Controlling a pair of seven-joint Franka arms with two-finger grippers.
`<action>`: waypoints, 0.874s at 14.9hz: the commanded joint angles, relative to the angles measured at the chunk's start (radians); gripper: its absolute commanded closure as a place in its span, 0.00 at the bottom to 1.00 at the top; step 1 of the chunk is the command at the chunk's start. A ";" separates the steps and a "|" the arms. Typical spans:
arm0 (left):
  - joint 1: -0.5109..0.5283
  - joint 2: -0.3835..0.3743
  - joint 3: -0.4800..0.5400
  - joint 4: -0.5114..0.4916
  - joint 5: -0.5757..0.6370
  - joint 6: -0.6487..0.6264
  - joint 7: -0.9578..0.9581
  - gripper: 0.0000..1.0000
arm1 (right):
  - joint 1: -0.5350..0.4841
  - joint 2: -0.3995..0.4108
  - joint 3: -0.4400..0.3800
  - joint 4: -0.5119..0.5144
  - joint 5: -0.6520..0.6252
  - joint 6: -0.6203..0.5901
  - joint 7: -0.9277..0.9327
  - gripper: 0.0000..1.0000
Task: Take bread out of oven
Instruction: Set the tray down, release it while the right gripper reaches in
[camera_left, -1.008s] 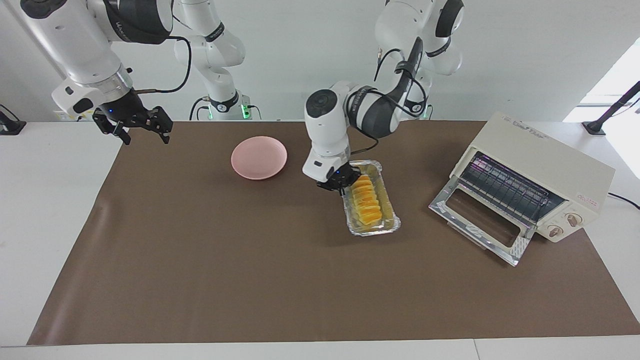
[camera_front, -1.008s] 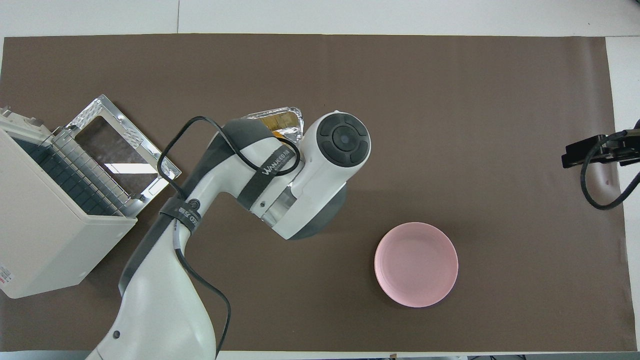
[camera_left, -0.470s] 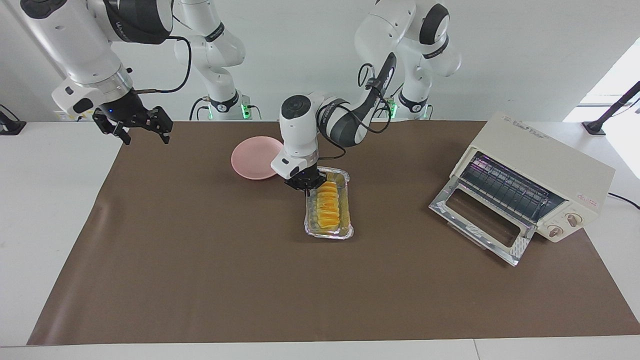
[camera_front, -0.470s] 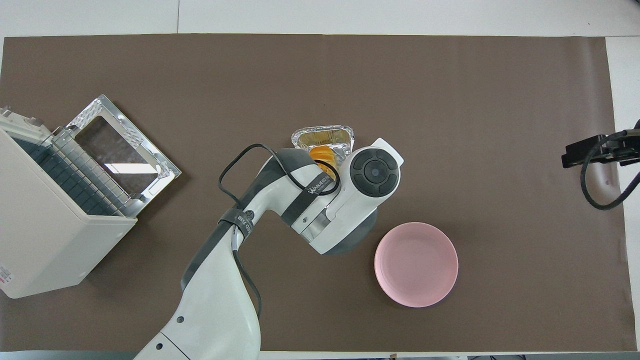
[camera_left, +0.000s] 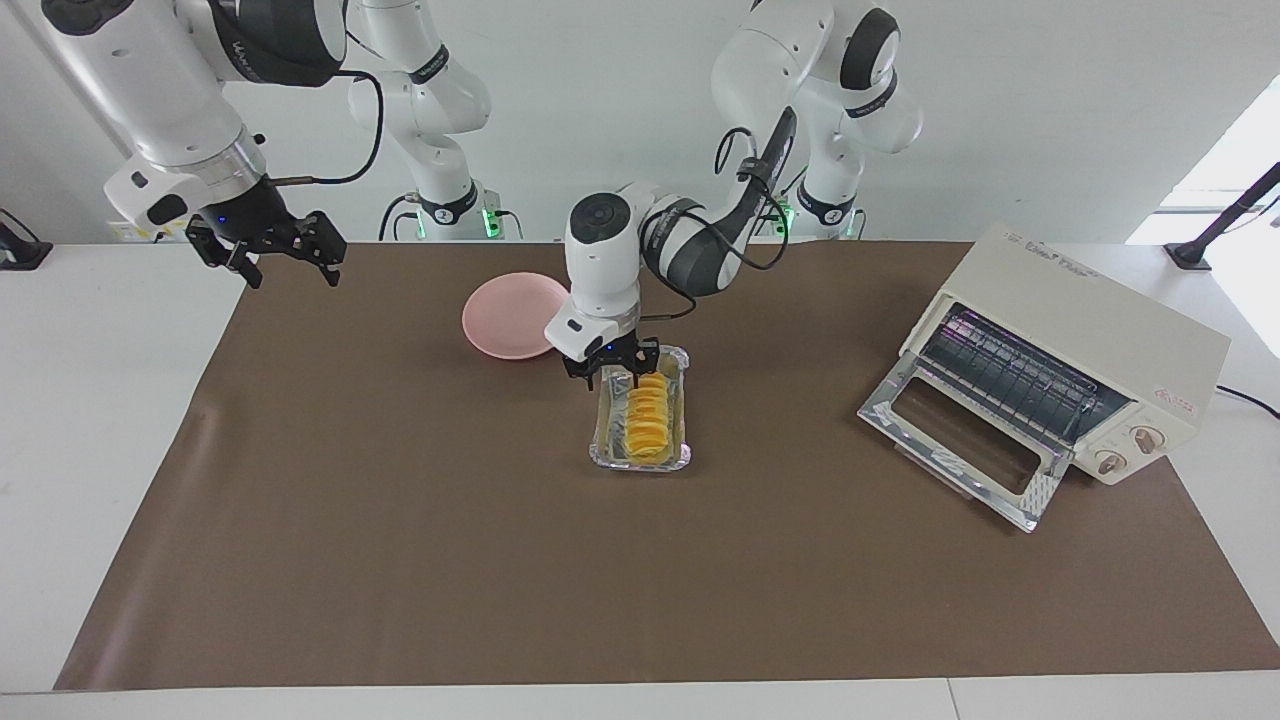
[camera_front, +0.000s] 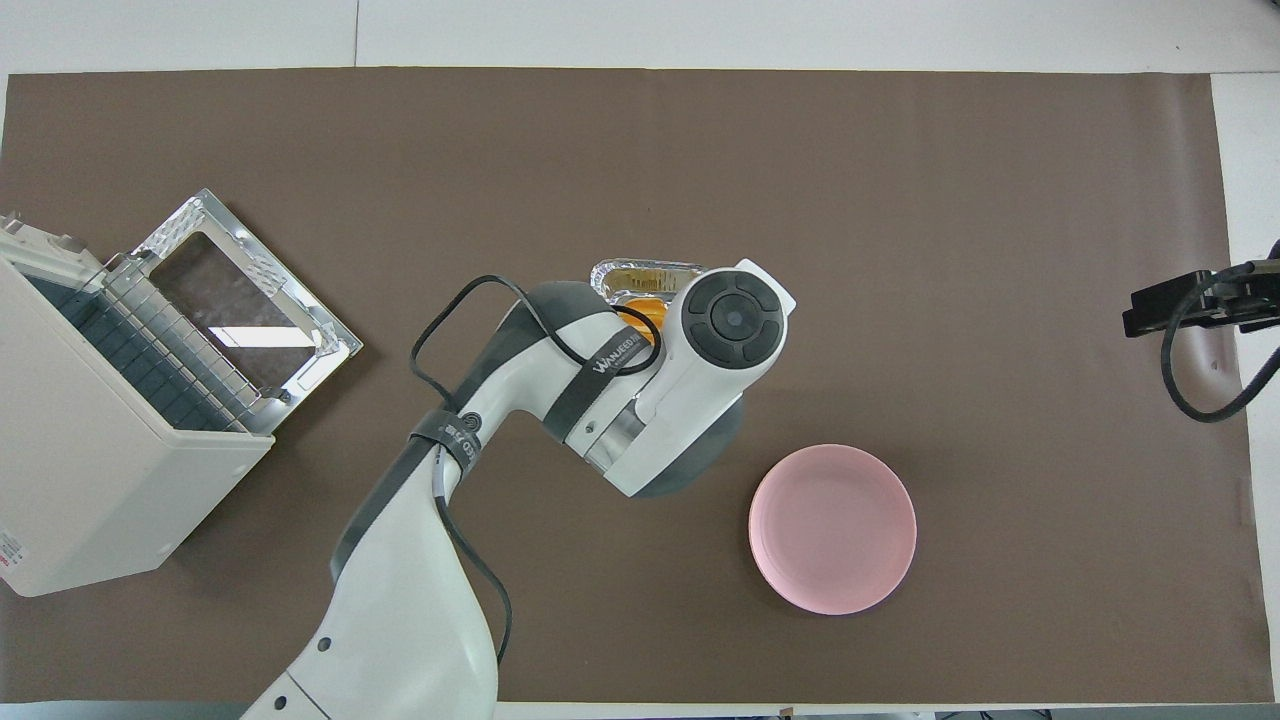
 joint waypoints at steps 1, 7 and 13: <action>0.119 -0.148 -0.003 -0.026 -0.051 -0.127 0.028 0.00 | 0.003 -0.025 0.007 -0.025 0.009 0.008 -0.022 0.00; 0.457 -0.304 0.007 -0.026 -0.051 -0.386 0.256 0.00 | 0.202 -0.008 0.016 -0.107 0.019 0.138 0.156 0.00; 0.630 -0.465 0.008 -0.029 -0.040 -0.636 0.566 0.00 | 0.369 0.110 0.018 -0.157 0.057 0.293 0.311 0.00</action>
